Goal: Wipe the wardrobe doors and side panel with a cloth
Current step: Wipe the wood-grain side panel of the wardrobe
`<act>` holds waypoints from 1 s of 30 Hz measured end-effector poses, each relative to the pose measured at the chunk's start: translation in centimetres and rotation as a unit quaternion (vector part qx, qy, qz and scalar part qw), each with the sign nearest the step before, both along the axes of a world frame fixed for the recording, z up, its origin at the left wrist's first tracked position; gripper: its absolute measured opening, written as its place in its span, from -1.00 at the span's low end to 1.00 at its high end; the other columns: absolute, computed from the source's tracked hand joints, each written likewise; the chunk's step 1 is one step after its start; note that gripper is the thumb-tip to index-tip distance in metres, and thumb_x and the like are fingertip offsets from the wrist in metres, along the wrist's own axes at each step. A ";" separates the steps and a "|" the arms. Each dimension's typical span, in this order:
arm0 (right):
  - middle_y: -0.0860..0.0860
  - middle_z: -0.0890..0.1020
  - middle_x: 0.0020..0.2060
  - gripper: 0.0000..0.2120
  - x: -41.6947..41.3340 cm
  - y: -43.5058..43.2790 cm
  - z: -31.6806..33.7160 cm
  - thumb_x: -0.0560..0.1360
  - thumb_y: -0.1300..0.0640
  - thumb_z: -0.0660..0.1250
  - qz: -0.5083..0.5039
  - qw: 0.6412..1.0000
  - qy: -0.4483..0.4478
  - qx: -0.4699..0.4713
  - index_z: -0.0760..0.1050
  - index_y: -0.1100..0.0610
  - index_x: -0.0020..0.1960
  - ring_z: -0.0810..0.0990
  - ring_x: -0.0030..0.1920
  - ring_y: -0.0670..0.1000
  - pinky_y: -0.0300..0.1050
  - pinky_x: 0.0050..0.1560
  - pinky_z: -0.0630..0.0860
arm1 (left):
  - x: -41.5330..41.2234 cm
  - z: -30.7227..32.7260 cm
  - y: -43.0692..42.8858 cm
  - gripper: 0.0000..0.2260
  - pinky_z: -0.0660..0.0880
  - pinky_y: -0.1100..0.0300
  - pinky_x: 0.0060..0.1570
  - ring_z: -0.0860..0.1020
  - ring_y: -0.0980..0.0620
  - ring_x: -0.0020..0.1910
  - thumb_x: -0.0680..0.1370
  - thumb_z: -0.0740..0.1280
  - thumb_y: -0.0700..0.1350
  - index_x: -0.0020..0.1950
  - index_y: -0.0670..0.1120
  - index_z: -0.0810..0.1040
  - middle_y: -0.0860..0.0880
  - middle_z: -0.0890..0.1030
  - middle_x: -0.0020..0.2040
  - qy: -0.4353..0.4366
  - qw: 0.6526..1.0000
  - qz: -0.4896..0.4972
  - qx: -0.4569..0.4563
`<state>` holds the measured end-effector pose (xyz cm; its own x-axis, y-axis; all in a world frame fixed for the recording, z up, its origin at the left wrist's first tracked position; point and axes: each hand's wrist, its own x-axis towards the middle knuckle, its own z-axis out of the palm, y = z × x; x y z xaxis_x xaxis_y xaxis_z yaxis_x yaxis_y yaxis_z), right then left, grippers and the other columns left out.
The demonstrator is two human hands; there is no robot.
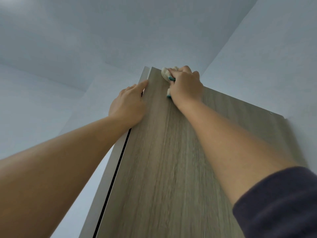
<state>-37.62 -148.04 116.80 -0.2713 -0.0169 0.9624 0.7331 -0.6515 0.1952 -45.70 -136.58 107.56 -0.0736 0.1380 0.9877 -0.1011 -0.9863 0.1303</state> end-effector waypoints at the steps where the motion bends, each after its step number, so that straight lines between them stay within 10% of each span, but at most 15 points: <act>1: 0.00 0.45 0.22 -0.60 0.5 -0.4 0.0 0.53 0.20 0.25 0.004 1.000 0.002 0.003 0.44 -0.06 0.34 0.36 0.19 0.11 -0.02 0.02 0.40 | 0.0 -0.1 0.0 -0.52 0.37 -0.06 0.26 0.36 -0.08 0.33 0.59 0.02 -0.21 0.48 0.12 0.27 -0.02 0.47 0.31 -0.001 1.000 0.000 -0.002; 30: 0.24 0.50 0.17 -0.77 18.3 -21.6 -1.3 0.52 0.19 0.26 -0.162 0.964 0.152 0.148 0.47 0.22 0.16 0.36 0.14 0.26 0.07 0.04 0.35 | 0.1 0.0 0.0 -0.58 0.33 0.04 0.20 0.37 -0.10 0.34 0.67 -0.04 -0.12 0.50 0.19 0.25 -0.04 0.45 0.37 -0.012 0.999 0.032 -0.024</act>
